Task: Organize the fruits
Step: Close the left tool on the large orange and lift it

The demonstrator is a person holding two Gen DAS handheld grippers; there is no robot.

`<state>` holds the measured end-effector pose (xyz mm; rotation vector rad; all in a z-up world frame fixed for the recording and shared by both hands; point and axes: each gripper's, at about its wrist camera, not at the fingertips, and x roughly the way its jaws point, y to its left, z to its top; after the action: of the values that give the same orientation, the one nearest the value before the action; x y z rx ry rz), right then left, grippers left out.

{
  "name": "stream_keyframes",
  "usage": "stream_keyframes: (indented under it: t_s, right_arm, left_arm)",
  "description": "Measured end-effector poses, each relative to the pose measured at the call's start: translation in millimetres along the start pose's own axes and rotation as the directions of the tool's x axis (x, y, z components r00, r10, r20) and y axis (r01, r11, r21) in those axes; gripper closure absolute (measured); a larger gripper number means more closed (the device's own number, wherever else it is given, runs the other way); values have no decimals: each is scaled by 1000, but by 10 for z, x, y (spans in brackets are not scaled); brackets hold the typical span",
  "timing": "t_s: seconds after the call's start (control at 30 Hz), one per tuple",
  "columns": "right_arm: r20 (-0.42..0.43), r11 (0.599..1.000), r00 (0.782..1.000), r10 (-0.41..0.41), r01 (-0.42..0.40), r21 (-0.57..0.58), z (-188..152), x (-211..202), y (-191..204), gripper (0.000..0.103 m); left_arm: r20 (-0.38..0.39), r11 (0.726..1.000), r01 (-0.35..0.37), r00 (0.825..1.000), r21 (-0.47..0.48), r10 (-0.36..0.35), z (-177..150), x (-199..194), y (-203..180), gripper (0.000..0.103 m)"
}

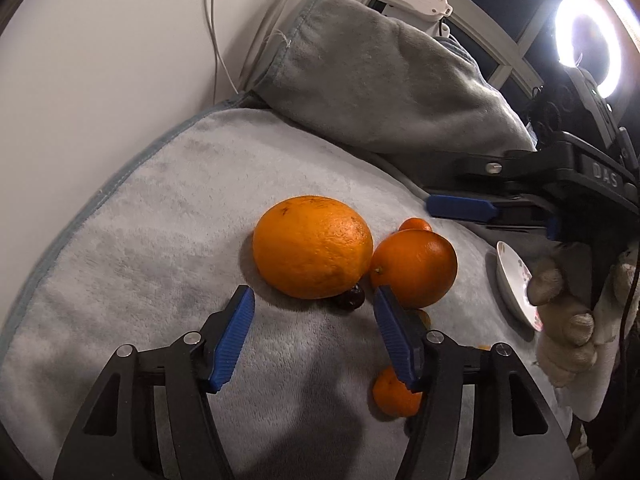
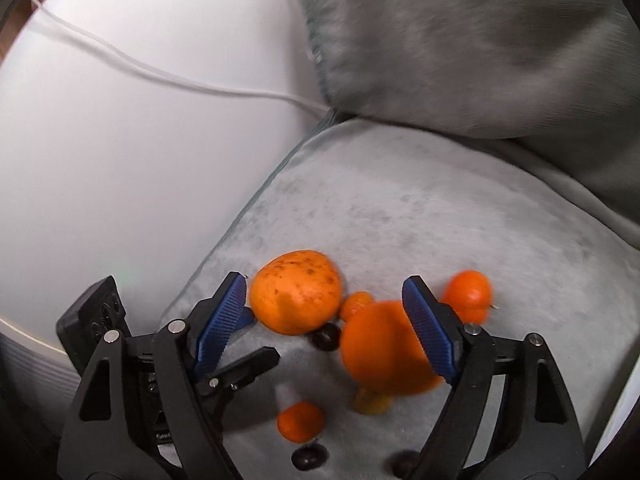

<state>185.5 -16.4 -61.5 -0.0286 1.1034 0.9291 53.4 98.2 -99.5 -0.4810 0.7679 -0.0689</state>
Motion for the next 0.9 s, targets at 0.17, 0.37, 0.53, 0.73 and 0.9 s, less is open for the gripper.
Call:
stream_keyframes:
  t_s: [0.17, 0.37, 0.53, 0.73, 0.9]
  right_arm:
    - [-79, 999, 996, 29, -30, -14, 73, 269, 65, 22]
    - [-128, 999, 991, 49, -52, -17, 128, 467, 95, 22]
    - [-163, 998, 984, 68, -70, -1, 141, 580, 74, 22]
    - [-175, 997, 982, 72, -75, -10, 139, 595, 78, 33]
    - [-185, 997, 981, 59, -66, -32, 131, 579, 113, 37]
  left_arm:
    - [-2, 1000, 13, 1000, -15, -13, 15, 59, 12, 44]
    - [-18, 999, 26, 999, -38, -26, 41, 144, 55, 45]
    - [-27, 997, 40, 999, -62, -42, 76, 199, 96, 45]
    - [-21, 997, 36, 999, -61, -38, 98, 229, 84, 45]
    - [-26, 998, 33, 999, -53, -34, 111, 273, 72, 45]
